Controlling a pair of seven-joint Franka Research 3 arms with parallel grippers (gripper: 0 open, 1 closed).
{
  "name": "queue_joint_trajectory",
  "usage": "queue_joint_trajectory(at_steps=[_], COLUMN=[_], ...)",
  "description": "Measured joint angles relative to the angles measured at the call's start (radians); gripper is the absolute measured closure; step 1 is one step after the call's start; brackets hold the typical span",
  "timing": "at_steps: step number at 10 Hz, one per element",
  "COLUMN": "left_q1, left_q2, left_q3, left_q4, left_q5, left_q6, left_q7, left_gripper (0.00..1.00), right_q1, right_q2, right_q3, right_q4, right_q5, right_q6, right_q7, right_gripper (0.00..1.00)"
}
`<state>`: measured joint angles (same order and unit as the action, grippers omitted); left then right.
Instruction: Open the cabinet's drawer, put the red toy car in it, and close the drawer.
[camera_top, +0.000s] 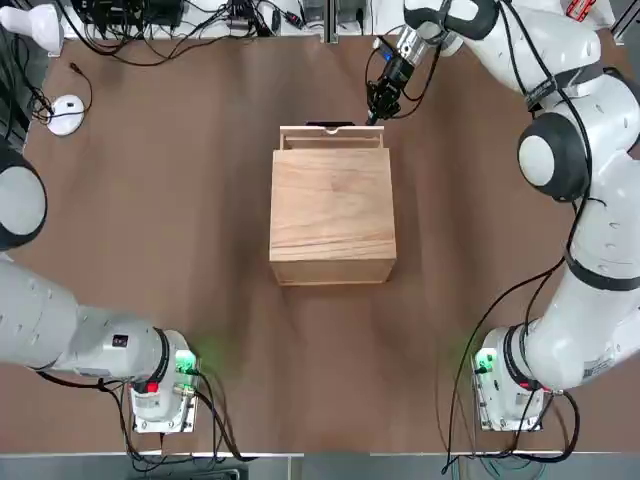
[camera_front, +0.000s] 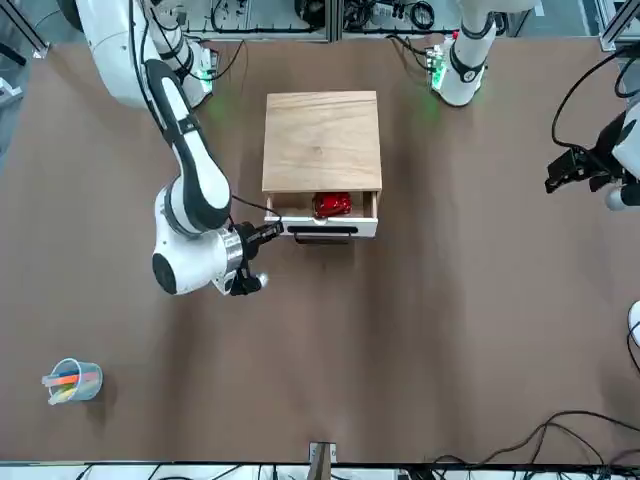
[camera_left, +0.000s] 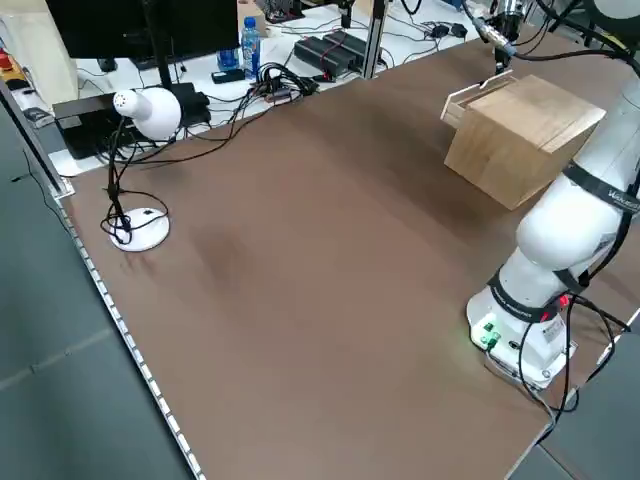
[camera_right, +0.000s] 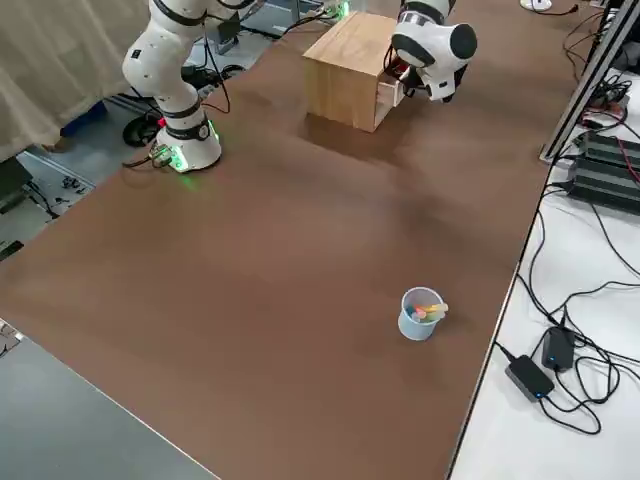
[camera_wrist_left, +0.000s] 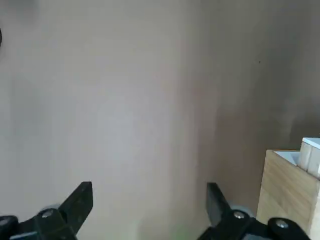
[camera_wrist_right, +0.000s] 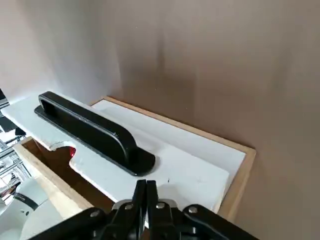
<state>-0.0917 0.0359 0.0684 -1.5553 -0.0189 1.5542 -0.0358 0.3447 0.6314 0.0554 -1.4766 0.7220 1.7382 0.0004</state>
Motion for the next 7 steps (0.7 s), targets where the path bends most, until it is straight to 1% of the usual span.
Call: queue_joint_trajectory(at_steps=[3, 7], left_q1=[0.0, 0.001], left_q2=[0.0, 0.0], left_q3=[0.0, 0.001], left_q4=[0.001, 0.002], left_q5=[0.0, 0.0], left_q6=[0.0, 0.0], left_q7=[-0.001, -0.001], left_gripper=[0.0, 0.0], right_q1=[0.001, 0.005], right_q2=[0.002, 0.002], right_q3=[0.002, 0.006], right_q4=[-0.008, -0.017], right_q5=[-0.009, -0.021], right_q6=[0.001, -0.029], right_q7=[0.0, 0.0], right_gripper=[0.93, 0.93])
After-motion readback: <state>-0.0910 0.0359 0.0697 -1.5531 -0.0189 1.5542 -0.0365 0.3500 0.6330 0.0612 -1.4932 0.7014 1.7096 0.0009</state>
